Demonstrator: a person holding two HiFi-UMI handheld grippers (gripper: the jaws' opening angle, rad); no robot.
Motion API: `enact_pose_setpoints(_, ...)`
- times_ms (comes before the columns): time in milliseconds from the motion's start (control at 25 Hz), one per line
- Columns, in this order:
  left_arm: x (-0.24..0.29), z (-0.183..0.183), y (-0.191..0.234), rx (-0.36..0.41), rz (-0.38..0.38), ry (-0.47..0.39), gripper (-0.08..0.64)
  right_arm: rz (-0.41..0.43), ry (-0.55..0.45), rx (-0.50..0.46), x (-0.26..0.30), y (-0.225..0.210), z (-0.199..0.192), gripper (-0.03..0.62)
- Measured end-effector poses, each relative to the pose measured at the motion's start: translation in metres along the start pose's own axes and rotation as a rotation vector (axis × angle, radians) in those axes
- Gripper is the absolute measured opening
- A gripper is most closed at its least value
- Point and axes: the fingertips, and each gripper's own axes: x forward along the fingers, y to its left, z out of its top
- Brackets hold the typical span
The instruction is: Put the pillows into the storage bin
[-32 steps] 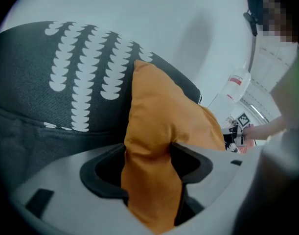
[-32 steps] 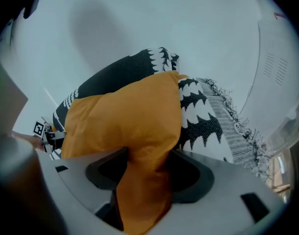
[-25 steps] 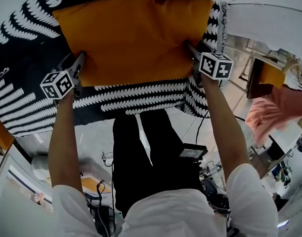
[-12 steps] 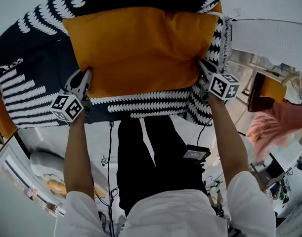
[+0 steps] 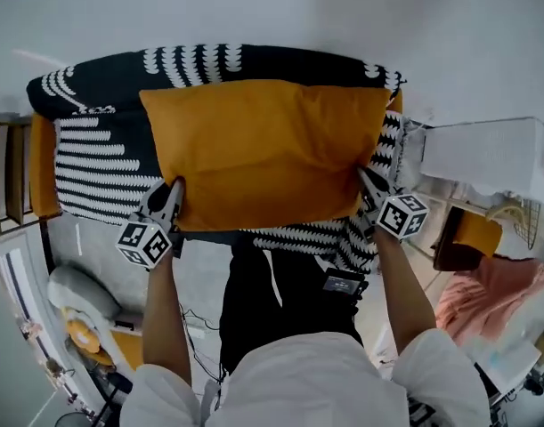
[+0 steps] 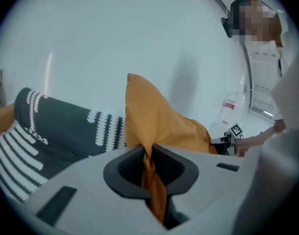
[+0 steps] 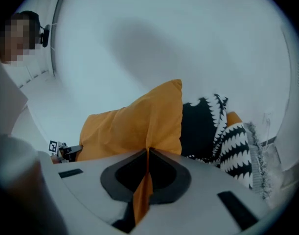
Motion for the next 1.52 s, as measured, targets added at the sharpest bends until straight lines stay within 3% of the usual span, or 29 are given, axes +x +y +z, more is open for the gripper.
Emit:
enact_pose_setpoints(120, -0.039, 0.051, -0.003, 0.028, 0.083, -0.103, 0.044, 0.119, -0.047, -0.084, 0.017, 0.039, 0.062, 0.031)
enact_pose_setpoints(400, -0.176, 0.12, -0.033, 0.079, 0.238, -0.245, 0.044, 0.309, -0.081, -0.206, -0.001, 0.158, 0.125, 0.031)
enact_pose_setpoints(720, -0.352, 0.128, -0.041, 0.096, 0.434, -0.406, 0.044, 0.533, -0.116, -0.325, -0.004, 0.321, 0.138, 0.031)
enact_pose_setpoints(1080, -0.571, 0.063, -0.062, 0.093, 0.644, -0.522, 0.043, 0.754, -0.08, -0.428, -0.031, 0.508, 0.055, 0.031)
enact_pose_setpoints(1520, -0.817, -0.076, -0.111, 0.028, 0.917, -0.628, 0.043, 1.022, 0.035, -0.528, -0.075, 0.717, -0.105, 0.031)
